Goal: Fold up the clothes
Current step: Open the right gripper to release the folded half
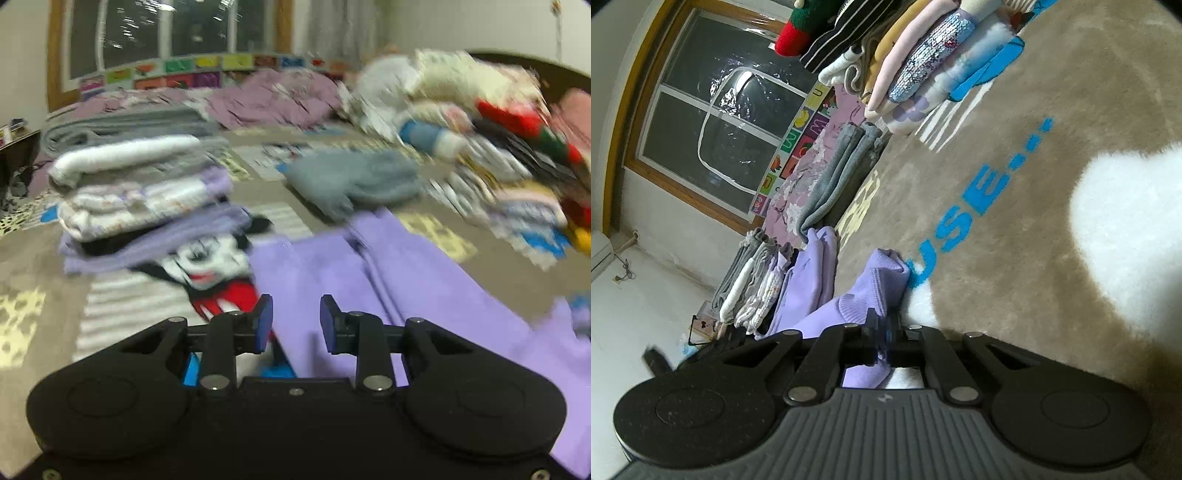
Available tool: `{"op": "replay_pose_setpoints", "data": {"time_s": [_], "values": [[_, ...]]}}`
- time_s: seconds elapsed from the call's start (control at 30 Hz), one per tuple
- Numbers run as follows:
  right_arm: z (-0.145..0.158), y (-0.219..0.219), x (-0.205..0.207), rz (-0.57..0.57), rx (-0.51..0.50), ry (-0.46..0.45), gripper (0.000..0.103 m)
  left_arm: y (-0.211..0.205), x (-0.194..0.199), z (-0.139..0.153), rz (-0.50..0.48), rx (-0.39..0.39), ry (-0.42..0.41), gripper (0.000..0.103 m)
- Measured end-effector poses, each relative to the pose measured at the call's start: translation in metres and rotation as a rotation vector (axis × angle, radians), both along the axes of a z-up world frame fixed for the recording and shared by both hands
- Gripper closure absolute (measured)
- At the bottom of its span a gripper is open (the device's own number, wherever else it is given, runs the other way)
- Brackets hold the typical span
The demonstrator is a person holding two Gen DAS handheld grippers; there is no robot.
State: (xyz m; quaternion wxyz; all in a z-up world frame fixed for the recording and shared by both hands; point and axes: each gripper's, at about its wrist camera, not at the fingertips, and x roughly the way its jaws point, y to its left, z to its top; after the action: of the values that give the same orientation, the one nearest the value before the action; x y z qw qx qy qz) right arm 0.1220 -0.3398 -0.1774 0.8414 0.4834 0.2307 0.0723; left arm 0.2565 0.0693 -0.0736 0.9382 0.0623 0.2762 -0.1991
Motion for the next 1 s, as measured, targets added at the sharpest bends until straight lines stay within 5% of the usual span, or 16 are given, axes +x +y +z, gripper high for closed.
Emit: {"op": "replay_pose_setpoints", "data": {"time_s": [0.1, 0.17, 0.3, 0.47, 0.77, 1.0], "values": [[0.001, 0.000, -0.002, -0.001, 0.003, -0.006, 0.099, -0.023, -0.016, -0.032, -0.051, 0.049, 0.082, 0.077], [0.002, -0.001, -0.004, -0.007, 0.003, -0.015, 0.098, -0.039, -0.028, -0.047, -0.071, 0.132, 0.029, 0.077], [0.004, -0.004, -0.008, -0.031, 0.016, -0.043, 0.098, -0.036, -0.058, -0.017, -0.078, 0.098, -0.044, 0.076], [0.003, -0.007, -0.012, -0.052, 0.061, -0.057, 0.097, -0.025, -0.125, -0.003, -0.113, 0.032, -0.084, 0.046], [0.007, -0.005, -0.024, -0.070, 0.114, -0.008, 0.072, -0.033, -0.218, -0.025, -0.205, 0.189, -0.144, 0.031], [0.011, 0.013, -0.036, -0.048, 0.179, 0.083, 0.061, -0.041, -0.228, -0.044, -0.203, 0.356, -0.205, 0.031]]}}
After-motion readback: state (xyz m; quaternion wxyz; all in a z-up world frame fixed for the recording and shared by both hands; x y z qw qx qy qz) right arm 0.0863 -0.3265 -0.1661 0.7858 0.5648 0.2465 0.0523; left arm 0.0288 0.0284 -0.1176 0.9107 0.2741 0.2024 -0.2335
